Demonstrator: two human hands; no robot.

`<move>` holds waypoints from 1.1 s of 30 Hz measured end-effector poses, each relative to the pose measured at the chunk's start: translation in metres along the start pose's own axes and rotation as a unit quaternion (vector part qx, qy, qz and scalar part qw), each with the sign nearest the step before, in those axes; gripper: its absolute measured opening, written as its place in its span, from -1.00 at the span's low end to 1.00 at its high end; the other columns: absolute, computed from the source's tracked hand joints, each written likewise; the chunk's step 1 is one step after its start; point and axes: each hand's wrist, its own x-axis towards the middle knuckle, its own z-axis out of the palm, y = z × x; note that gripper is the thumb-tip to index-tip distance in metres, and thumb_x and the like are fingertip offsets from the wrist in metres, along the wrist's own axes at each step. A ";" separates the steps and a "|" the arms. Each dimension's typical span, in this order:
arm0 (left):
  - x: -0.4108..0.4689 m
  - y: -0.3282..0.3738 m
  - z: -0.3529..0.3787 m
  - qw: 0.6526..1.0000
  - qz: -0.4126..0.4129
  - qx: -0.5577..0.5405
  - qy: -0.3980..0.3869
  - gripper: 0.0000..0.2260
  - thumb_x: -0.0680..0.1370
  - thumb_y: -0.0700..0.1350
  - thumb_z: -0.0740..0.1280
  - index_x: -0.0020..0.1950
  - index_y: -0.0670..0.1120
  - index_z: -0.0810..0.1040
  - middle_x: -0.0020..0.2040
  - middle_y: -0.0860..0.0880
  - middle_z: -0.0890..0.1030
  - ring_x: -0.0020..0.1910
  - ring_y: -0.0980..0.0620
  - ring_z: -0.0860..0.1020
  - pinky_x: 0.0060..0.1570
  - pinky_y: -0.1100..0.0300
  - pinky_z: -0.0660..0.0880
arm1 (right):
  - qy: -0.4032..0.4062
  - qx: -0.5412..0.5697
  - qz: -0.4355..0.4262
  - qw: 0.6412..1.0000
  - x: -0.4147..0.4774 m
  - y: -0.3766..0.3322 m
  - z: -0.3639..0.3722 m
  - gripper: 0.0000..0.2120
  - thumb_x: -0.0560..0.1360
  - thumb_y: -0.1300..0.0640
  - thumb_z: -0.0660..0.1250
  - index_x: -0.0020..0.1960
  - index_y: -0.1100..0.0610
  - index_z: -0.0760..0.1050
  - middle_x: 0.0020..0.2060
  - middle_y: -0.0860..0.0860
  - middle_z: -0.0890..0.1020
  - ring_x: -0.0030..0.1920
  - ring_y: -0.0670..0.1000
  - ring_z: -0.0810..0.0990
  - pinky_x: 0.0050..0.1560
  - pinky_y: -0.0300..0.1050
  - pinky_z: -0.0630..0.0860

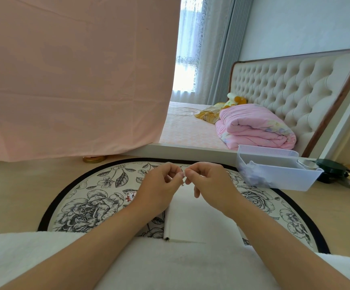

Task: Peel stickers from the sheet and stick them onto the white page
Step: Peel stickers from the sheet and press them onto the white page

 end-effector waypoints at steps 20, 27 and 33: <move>0.011 0.029 0.014 0.999 0.021 0.029 -0.008 -0.87 0.59 -0.01 0.37 -0.16 0.12 0.57 -0.15 0.16 0.63 -0.15 0.21 0.55 -0.24 0.36 0.42 | -0.027 0.131 0.030 0.991 0.009 0.007 -0.042 -0.94 0.49 0.13 0.50 -0.10 0.11 0.73 -0.22 0.01 0.74 -0.34 -0.02 0.65 -0.44 -0.17 0.45; 0.028 0.049 0.045 0.999 0.008 -0.029 -0.021 -0.90 0.60 -0.05 0.36 -0.08 -0.01 0.63 -0.18 0.15 0.65 -0.12 0.18 0.59 -0.13 0.11 0.61 | 0.021 0.171 0.060 0.983 0.011 0.015 -0.071 -0.91 0.50 0.14 0.48 -0.05 0.16 0.71 -0.20 0.03 0.74 -0.36 -0.03 0.63 -0.45 -0.23 0.46; 0.037 0.064 0.072 0.997 -0.019 -0.077 -0.024 -0.91 0.57 -0.02 0.41 -0.02 0.02 0.69 -0.13 0.12 0.72 -0.09 0.17 0.65 -0.16 0.16 0.60 | 0.077 0.136 0.047 0.986 0.017 0.026 -0.094 -0.94 0.49 0.15 0.50 -0.15 0.11 0.71 -0.26 0.04 0.74 -0.42 -0.05 0.59 -0.49 -0.32 0.41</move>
